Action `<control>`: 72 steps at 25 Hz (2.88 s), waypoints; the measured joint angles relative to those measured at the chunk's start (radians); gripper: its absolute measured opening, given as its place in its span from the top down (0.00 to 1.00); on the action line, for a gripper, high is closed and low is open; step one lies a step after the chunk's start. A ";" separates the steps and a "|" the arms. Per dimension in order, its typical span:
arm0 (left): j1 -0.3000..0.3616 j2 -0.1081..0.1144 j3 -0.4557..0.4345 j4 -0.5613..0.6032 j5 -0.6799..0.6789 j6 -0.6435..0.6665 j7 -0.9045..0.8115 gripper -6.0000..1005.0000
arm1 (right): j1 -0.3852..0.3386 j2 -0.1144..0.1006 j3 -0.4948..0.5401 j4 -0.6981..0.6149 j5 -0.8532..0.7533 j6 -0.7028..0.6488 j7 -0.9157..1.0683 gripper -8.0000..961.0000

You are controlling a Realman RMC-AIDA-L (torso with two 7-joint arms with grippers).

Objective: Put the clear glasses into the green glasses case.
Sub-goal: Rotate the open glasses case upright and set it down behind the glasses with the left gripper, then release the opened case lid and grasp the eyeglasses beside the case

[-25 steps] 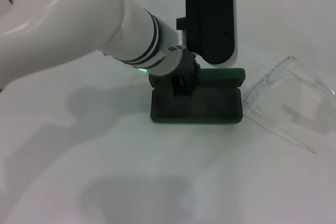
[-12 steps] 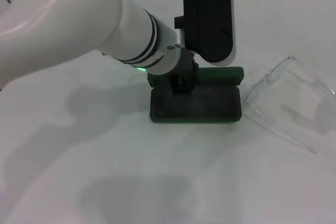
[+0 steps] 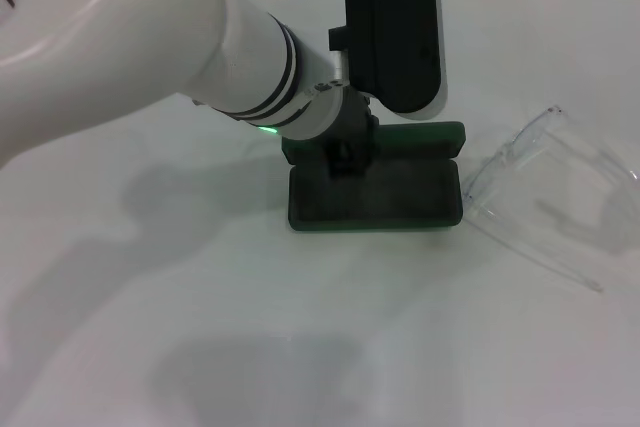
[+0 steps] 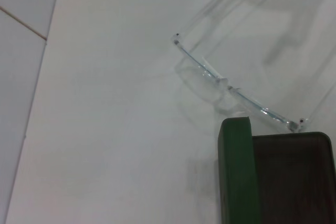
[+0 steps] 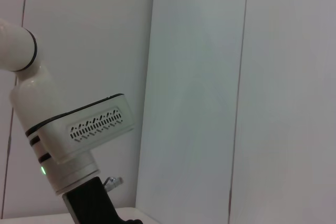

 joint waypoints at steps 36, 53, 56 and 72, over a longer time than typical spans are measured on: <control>0.027 0.000 0.026 -0.046 0.052 -0.092 -0.014 0.69 | -0.005 0.000 0.012 0.004 0.000 -0.021 0.006 0.11; 0.066 -0.003 0.107 -0.054 0.024 -0.052 -0.020 0.69 | -0.006 -0.002 0.020 0.017 0.000 -0.040 0.006 0.10; 0.067 -0.003 0.117 -0.048 0.008 -0.022 -0.021 0.69 | -0.006 -0.002 0.021 0.023 0.000 -0.045 0.006 0.10; 0.084 0.000 -0.034 0.249 -0.116 0.179 -0.028 0.70 | -0.007 -0.002 0.021 0.027 0.000 -0.045 0.002 0.10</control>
